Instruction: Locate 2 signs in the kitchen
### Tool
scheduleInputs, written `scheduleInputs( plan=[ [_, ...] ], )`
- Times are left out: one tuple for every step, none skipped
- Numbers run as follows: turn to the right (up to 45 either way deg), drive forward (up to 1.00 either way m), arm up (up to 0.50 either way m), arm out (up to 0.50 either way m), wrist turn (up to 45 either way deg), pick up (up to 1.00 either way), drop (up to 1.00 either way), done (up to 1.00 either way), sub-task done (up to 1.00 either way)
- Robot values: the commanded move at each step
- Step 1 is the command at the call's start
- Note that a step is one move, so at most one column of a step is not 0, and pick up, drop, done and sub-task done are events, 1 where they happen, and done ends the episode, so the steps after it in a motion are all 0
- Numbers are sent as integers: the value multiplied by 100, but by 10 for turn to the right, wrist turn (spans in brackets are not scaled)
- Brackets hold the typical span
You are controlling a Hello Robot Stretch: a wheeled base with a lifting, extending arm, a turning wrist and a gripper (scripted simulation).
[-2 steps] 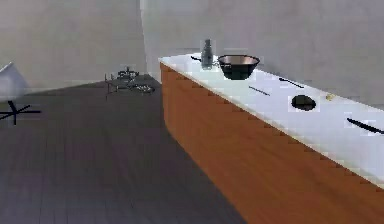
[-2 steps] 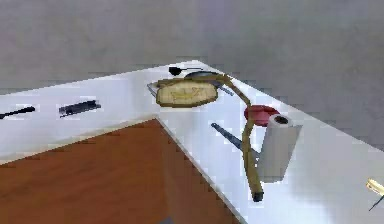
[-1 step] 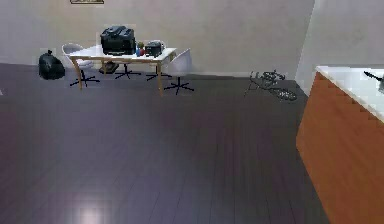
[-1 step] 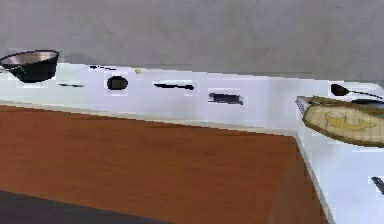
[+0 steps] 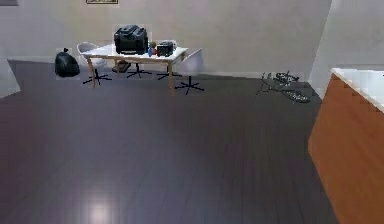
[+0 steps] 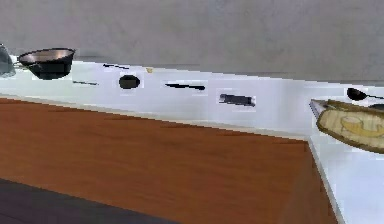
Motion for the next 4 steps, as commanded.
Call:
scheduleInputs(
  plan=[
    [0,10,0,0,0,0,0,0,0],
    [450,0,0,0,0,0,0,0,0],
    [450,0,0,0,0,0,0,0,0],
    [450,0,0,0,0,0,0,0,0]
  ],
)
